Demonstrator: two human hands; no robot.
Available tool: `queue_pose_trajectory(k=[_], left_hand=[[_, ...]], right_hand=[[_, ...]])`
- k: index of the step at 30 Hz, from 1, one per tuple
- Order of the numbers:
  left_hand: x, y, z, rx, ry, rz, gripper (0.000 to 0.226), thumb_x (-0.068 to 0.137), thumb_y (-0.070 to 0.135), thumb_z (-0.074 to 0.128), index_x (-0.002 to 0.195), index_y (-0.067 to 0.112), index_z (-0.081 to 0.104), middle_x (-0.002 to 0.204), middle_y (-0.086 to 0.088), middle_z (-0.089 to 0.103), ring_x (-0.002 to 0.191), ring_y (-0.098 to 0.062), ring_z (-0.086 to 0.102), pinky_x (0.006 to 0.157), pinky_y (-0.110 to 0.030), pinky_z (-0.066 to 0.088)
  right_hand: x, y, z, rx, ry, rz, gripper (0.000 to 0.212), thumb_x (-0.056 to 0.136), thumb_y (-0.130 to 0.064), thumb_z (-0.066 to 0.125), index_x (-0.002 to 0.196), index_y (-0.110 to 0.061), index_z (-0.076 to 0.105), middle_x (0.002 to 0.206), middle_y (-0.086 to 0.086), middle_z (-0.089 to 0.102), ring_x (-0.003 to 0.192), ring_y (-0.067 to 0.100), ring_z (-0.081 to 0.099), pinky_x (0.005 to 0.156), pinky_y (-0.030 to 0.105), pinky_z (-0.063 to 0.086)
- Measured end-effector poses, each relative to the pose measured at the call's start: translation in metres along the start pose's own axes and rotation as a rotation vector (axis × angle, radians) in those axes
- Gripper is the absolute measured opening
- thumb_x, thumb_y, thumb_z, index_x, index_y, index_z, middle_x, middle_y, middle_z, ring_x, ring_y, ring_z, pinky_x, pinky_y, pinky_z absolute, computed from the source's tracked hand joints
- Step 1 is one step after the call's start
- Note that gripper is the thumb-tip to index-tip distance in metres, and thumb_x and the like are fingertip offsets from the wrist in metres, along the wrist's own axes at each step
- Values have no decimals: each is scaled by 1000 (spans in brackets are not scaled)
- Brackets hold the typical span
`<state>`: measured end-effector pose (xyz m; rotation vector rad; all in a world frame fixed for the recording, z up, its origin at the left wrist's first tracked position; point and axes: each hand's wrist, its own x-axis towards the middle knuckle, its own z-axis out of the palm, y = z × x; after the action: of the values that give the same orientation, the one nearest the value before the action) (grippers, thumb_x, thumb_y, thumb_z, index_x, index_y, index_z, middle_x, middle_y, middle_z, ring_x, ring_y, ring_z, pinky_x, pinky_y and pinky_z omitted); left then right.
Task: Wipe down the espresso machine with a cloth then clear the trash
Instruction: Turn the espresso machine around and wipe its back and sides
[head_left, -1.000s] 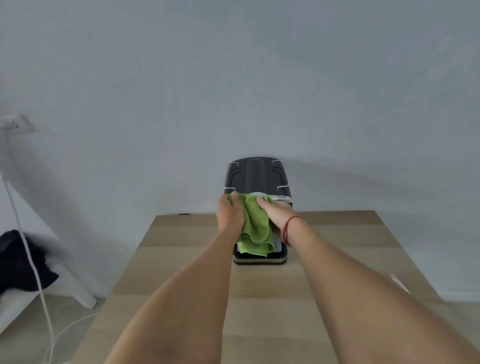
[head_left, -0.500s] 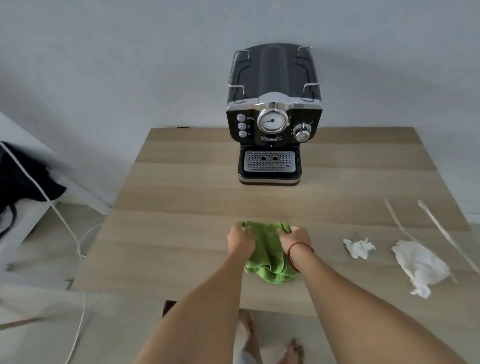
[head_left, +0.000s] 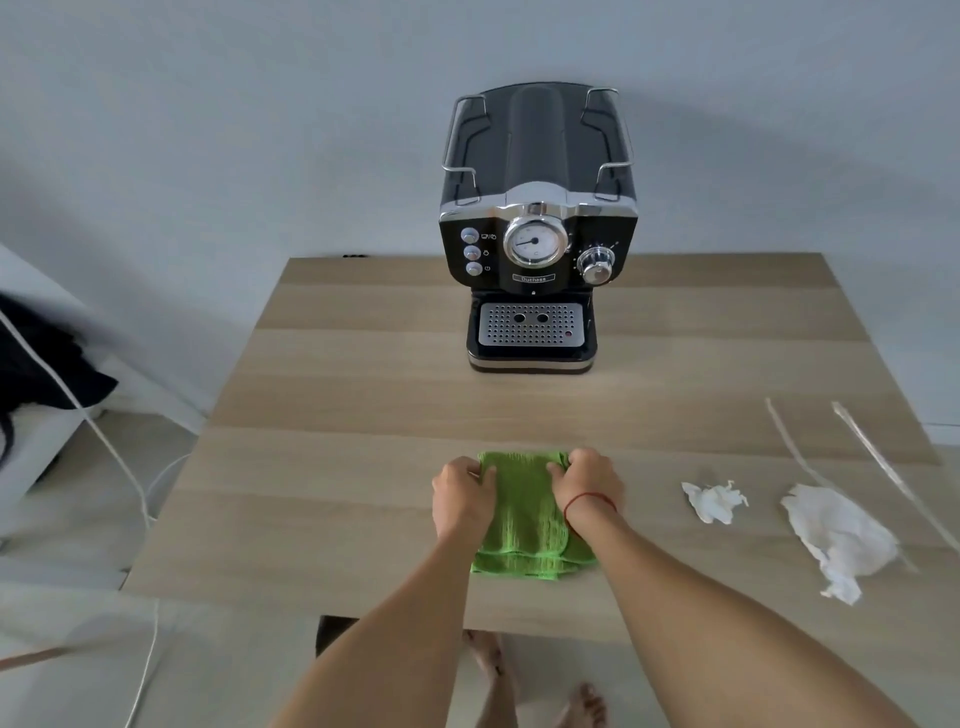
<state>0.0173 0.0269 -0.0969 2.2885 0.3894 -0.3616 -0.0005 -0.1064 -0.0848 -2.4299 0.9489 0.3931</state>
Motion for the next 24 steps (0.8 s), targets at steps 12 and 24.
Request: queue_pose_trajectory(k=[12, 24], left_hand=[[2, 7, -4, -15, -111, -75, 20, 95, 25, 54, 85, 11, 65, 90, -11, 67, 84, -30, 63, 74, -33, 53], [-10, -3, -9, 29, -250, -232, 27, 101, 18, 43, 82, 5, 56, 74, -8, 54, 57, -22, 59, 67, -37, 60]], right_hand=[[0, 7, -7, 172, -82, 69, 42, 91, -36, 60, 124, -10, 53, 121, 9, 62, 111, 29, 61, 86, 34, 49], [-7, 25, 0, 279, -272, 82, 54, 82, -25, 75, 129, -6, 56, 127, 11, 62, 117, 28, 59, 97, 34, 47]])
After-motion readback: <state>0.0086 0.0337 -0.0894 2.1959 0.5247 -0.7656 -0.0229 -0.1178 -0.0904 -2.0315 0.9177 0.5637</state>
